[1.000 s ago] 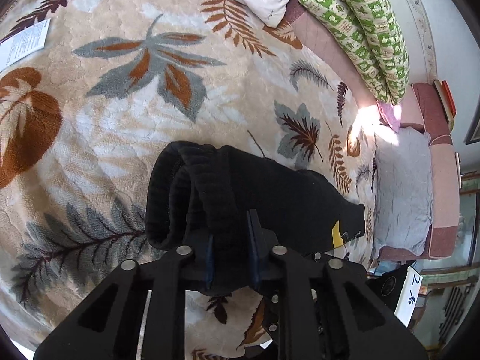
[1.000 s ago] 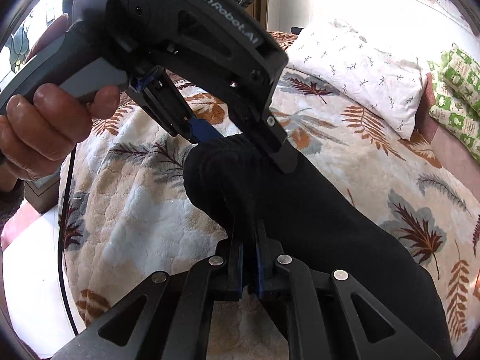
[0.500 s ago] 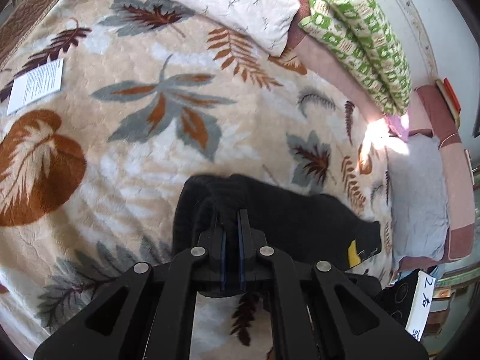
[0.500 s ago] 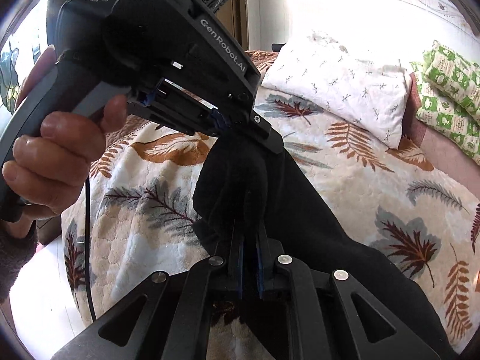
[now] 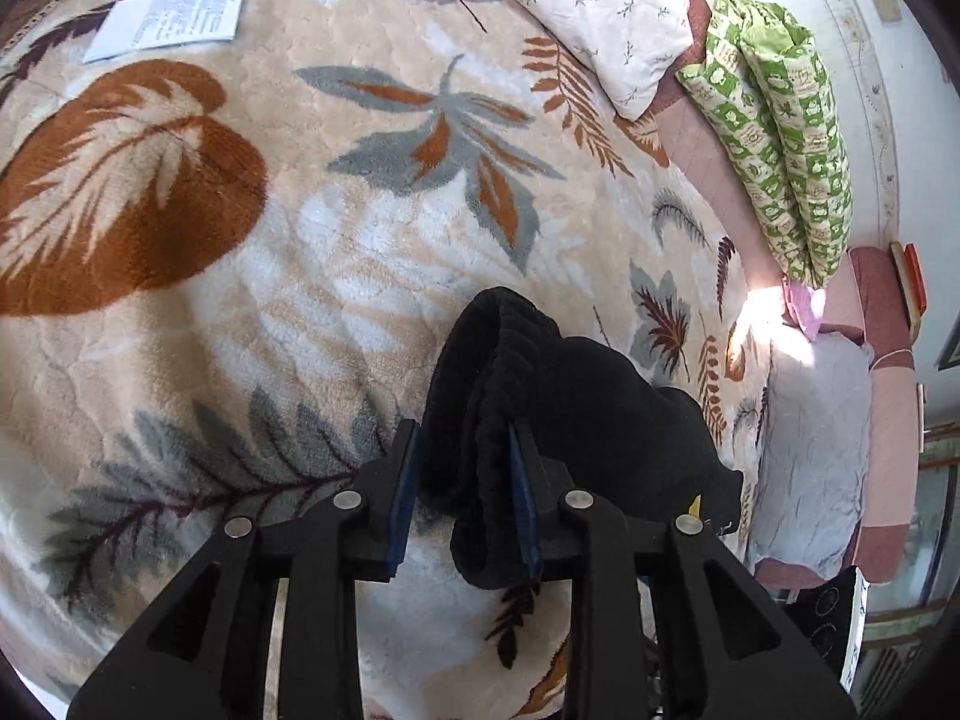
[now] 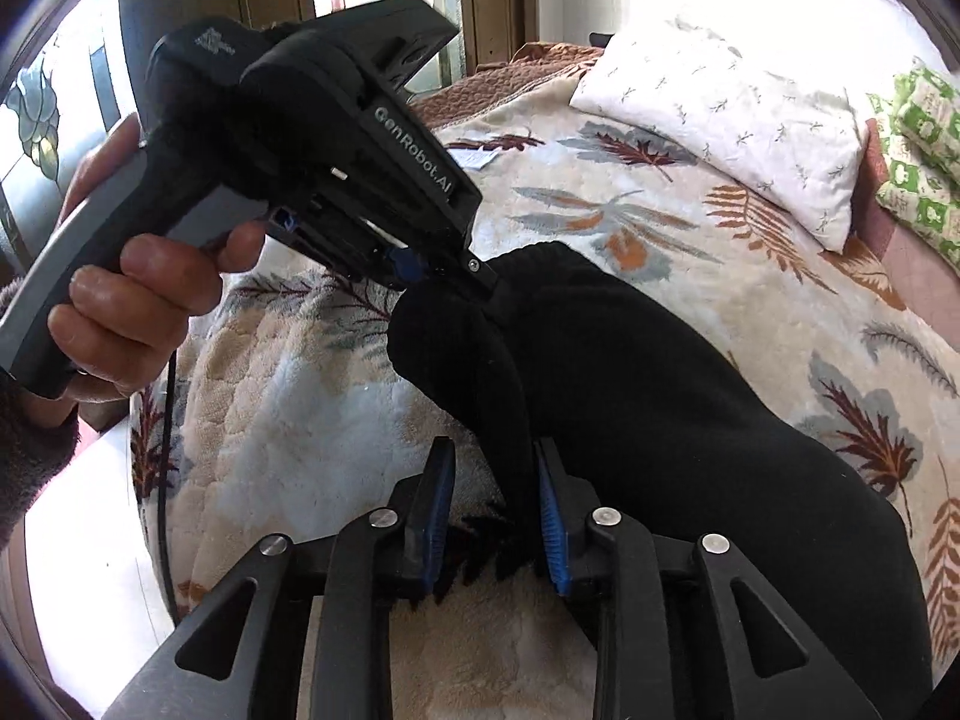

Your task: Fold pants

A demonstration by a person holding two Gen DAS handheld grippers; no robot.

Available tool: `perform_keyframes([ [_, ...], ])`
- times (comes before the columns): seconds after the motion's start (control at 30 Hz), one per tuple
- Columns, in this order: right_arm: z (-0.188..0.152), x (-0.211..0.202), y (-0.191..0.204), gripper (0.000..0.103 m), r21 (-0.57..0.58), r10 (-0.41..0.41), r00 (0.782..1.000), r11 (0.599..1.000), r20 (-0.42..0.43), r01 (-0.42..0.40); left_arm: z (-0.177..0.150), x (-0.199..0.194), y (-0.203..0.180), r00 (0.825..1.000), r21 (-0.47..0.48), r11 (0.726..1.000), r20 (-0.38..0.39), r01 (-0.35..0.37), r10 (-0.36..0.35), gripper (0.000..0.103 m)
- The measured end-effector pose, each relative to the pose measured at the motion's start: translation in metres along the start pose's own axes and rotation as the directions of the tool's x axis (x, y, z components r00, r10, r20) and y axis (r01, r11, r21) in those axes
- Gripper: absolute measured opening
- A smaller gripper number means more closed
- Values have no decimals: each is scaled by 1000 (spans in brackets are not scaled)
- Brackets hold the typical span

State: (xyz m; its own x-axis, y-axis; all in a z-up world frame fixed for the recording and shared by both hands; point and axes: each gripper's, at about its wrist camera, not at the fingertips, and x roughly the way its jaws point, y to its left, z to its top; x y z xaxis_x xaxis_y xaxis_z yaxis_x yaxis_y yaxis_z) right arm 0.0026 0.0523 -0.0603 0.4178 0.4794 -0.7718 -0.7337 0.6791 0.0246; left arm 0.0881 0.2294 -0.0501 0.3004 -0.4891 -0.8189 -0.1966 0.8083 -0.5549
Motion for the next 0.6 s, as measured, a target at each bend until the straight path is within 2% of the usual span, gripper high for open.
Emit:
perform_keyframes([
  [0.17, -33, -65, -33, 40, 181, 52, 994, 981, 97, -69, -19, -30, -20, 987, 8, 993, 111, -117, 115, 26],
  [0.27, -70, -106, -77, 40, 339, 26, 994, 939, 108, -61, -33, -34, -47, 985, 41, 993, 135, -110, 104, 31],
  [0.33, -100, -137, -111, 40, 449, -27, 993, 893, 114, -27, -41, -26, -74, 987, 84, 991, 128, -103, 92, 34],
  [0.43, -147, -186, -162, 43, 582, -151, 982, 811, 114, 57, -49, -6, -117, 989, 159, 979, 97, -126, 111, 34],
  [0.53, -189, -229, -206, 46, 705, -235, 963, 705, 129, 78, -46, 11, -147, 988, 191, 970, 76, -147, 135, 34],
  [0.6, -207, -247, -229, 48, 747, -267, 956, 659, 118, 91, -37, 17, -157, 986, 181, 971, 70, -159, 148, 34],
])
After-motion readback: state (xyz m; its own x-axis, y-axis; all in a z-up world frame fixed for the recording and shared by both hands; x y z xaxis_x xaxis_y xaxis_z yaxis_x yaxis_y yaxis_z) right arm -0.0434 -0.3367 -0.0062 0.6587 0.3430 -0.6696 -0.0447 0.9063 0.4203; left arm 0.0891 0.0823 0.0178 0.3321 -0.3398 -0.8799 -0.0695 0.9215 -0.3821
